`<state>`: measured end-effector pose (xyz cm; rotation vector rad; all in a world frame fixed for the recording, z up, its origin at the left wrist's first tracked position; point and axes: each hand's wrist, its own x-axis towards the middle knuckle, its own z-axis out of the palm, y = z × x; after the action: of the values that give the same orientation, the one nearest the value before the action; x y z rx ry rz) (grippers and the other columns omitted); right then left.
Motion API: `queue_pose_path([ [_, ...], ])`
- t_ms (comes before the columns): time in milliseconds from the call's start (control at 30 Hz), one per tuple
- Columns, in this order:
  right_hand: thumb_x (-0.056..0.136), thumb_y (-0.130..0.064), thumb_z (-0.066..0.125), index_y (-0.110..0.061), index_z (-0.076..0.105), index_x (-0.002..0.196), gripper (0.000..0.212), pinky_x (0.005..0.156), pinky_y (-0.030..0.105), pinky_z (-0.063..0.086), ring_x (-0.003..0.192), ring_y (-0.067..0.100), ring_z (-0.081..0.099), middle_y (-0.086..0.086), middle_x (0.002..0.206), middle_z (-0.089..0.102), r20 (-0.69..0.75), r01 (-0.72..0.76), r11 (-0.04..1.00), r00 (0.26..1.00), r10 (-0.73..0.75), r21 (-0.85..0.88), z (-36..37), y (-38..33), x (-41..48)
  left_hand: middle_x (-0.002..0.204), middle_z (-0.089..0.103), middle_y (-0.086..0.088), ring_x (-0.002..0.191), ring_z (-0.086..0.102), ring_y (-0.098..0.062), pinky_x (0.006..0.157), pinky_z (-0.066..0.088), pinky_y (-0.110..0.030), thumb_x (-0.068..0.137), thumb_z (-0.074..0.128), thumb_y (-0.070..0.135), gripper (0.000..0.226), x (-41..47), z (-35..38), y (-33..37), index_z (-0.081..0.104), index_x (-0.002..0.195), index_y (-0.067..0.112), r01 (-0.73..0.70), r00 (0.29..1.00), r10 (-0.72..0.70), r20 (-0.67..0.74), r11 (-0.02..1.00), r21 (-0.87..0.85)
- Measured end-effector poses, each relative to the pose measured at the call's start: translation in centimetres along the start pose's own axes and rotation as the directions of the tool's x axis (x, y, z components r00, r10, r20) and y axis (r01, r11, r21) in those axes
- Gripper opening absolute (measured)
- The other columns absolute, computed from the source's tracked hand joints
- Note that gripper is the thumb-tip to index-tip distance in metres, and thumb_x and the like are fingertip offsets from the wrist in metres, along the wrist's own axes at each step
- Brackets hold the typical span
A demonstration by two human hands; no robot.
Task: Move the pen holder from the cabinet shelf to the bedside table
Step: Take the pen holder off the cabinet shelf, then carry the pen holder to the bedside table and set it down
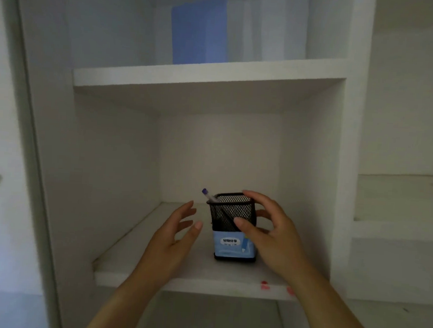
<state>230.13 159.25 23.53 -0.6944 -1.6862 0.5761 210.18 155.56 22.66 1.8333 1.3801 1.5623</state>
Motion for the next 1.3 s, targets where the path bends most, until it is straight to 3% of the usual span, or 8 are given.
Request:
queue_pose_path([
  [100, 0.081, -0.034, 0.067, -0.045, 0.051, 0.120, 0.044, 0.081, 0.018, 0.052, 0.109, -0.002, 0.049, -0.016, 0.123, 0.050, 0.042, 0.032, 0.998, 0.999, -0.035, 0.052, 0.2, -0.3, -0.3, 0.127, 0.047, 0.025, 0.113, 0.045, 0.010, 0.073, 0.036, 0.003, 0.084, 0.049, 0.042, 0.049, -2.5, -0.2, 1.0, 0.039, 0.131, 0.038, 0.012, 0.999, -0.008, -0.050, 0.996, 0.084],
  [367, 0.082, -0.034, 0.067, -0.036, 0.052, 0.121, 0.041, 0.077, 0.027, 0.056, 0.107, 0.005, 0.052, -0.009, 0.124, 0.052, 0.152, 0.106, 0.971, 0.978, -0.140, 0.213, -1.8, -1.6, -2.1, 0.125, 0.052, 0.026, 0.112, 0.046, 0.014, 0.096, 0.044, -0.034, 0.076, 0.050, 0.048, 0.050, -10.0, 2.2, 4.9, 0.044, 0.125, 0.041, 0.081, 0.962, -0.035, -0.270, 0.984, 0.161],
  [533, 0.080, -0.041, 0.068, -0.038, 0.052, 0.119, 0.043, 0.079, 0.029, 0.055, 0.110, 0.008, 0.052, -0.011, 0.124, 0.051, 0.238, 0.139, 0.925, 0.943, -0.233, 0.354, -2.9, -2.7, -6.4, 0.123, 0.058, 0.019, 0.112, 0.052, 0.004, 0.097, 0.045, -0.035, 0.075, 0.054, 0.056, 0.056, -17.1, 4.2, 7.1, 0.047, 0.127, 0.037, 0.179, 0.913, -0.086, -0.399, 0.963, 0.203],
  [633, 0.079, -0.042, 0.065, -0.037, 0.052, 0.120, 0.043, 0.088, 0.033, 0.052, 0.113, 0.009, 0.051, -0.014, 0.123, 0.049, 0.333, 0.117, 0.924, 0.910, -0.246, 0.363, -2.2, -2.9, -10.0, 0.123, 0.060, 0.016, 0.116, 0.053, -0.003, 0.095, 0.046, -0.039, 0.073, 0.051, 0.057, 0.052, -22.0, 4.8, 8.6, 0.050, 0.122, 0.042, 0.246, 0.872, -0.132, -0.471, 0.951, 0.189],
  [733, 0.078, -0.046, 0.062, -0.041, 0.050, 0.118, 0.042, 0.092, 0.039, 0.050, 0.114, 0.007, 0.049, -0.016, 0.122, 0.049, 0.432, 0.044, 0.925, 0.875, -0.218, 0.378, -1.6, -2.7, -14.3, 0.121, 0.057, 0.026, 0.112, 0.054, -0.001, 0.089, 0.049, -0.029, 0.071, 0.049, 0.063, 0.054, -27.1, 6.0, 9.7, 0.051, 0.122, 0.043, 0.327, 0.821, -0.178, -0.543, 0.926, 0.191],
  [1000, 0.076, -0.053, 0.058, -0.048, 0.049, 0.114, 0.040, 0.086, 0.026, 0.051, 0.112, 0.001, 0.049, -0.019, 0.123, 0.048, 0.673, -0.169, 0.902, 0.721, -0.161, 0.397, -1.5, -2.6, -28.4, 0.126, 0.059, 0.004, 0.117, 0.056, -0.019, 0.091, 0.047, -0.055, 0.072, 0.060, 0.063, 0.061, -41.1, 10.1, 10.5, 0.051, 0.125, 0.034, 0.523, 0.627, -0.425, -0.652, 0.851, -0.051],
  [1100, 0.077, -0.051, 0.058, -0.037, 0.052, 0.120, 0.045, 0.087, 0.029, 0.052, 0.115, 0.004, 0.049, -0.013, 0.126, 0.049, 0.740, -0.200, 0.900, 0.649, -0.175, 0.388, -2.0, -3.0, -32.4, 0.121, 0.060, 0.016, 0.113, 0.057, -0.008, 0.090, 0.050, -0.048, 0.075, 0.058, 0.056, 0.054, -46.1, 11.0, 12.1, 0.050, 0.125, 0.036, 0.603, 0.566, -0.446, -0.693, 0.798, -0.021],
  [1300, 0.075, -0.056, 0.058, -0.053, 0.048, 0.113, 0.039, 0.084, 0.019, 0.050, 0.115, 0.005, 0.049, -0.019, 0.125, 0.048, 0.783, -0.208, 0.877, 0.569, -0.252, 0.434, -2.5, -7.8, -37.8, 0.130, 0.051, 0.020, 0.119, 0.047, 0.004, 0.097, 0.045, -0.034, 0.078, 0.045, 0.062, 0.059, -54.6, 11.9, 17.1, 0.043, 0.131, 0.037, 0.732, 0.517, -0.401, -0.756, 0.665, 0.148],
])
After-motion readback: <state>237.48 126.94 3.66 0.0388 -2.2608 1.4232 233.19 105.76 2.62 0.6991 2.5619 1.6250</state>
